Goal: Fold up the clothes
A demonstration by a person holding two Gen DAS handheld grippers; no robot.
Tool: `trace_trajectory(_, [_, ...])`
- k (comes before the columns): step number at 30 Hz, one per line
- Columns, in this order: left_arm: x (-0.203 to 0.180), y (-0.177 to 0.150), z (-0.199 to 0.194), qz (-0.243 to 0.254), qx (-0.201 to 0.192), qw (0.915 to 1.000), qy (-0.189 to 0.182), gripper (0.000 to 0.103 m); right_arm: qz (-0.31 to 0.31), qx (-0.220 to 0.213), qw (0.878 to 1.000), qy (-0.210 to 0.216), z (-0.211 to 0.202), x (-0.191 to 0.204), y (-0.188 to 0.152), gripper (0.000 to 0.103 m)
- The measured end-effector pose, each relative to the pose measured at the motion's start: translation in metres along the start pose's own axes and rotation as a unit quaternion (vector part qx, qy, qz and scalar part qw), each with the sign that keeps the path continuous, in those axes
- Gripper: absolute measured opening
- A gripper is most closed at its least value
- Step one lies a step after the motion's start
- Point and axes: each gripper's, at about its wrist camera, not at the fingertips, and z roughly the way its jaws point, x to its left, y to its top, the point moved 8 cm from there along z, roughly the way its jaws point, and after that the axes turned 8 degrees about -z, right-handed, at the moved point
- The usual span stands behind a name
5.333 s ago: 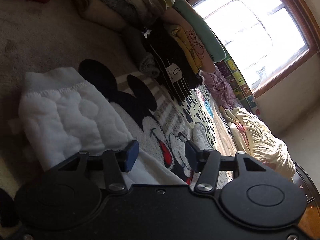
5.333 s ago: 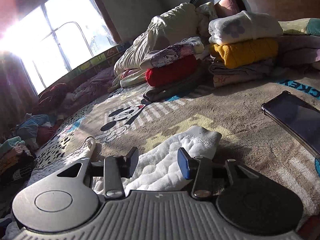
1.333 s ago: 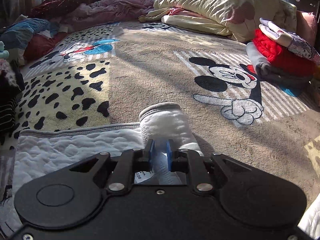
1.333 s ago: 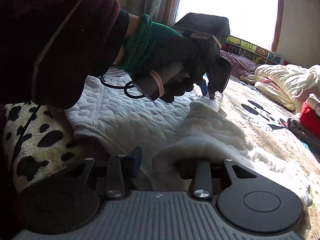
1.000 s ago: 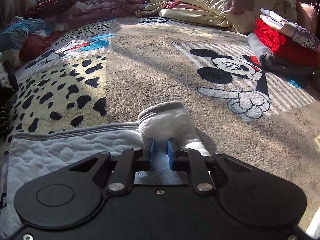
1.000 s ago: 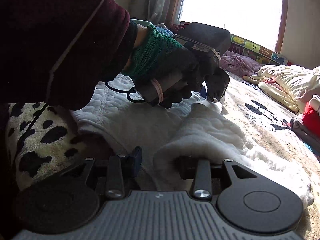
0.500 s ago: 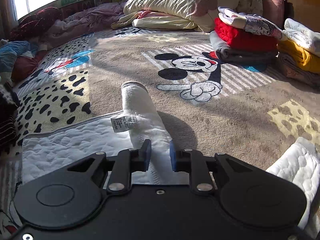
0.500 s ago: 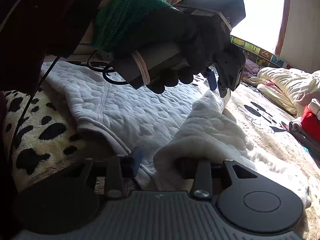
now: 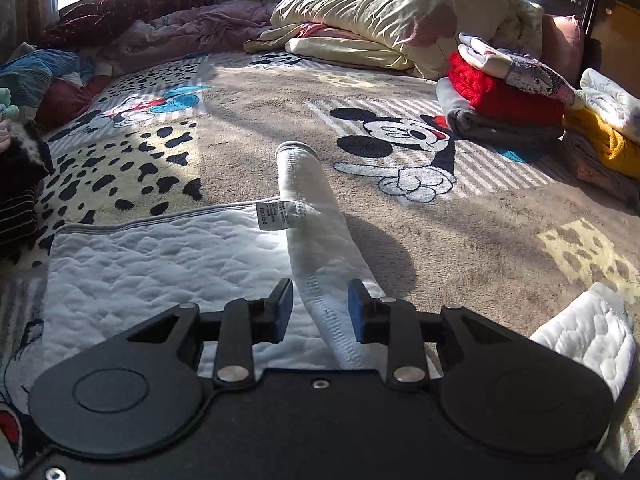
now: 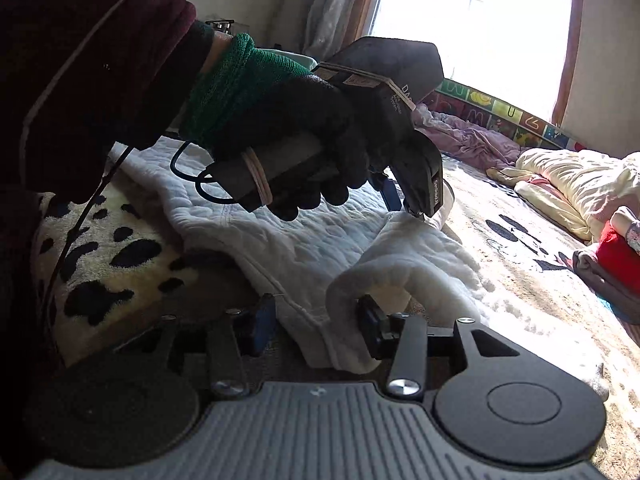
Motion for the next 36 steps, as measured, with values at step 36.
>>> trace_trajectory(36, [0.021, 0.059, 0.121, -0.047, 0.03, 0.9984, 0.008, 0.031, -0.005, 0.009, 1.0, 0.023, 0.011, 0.01, -0.005, 0.061])
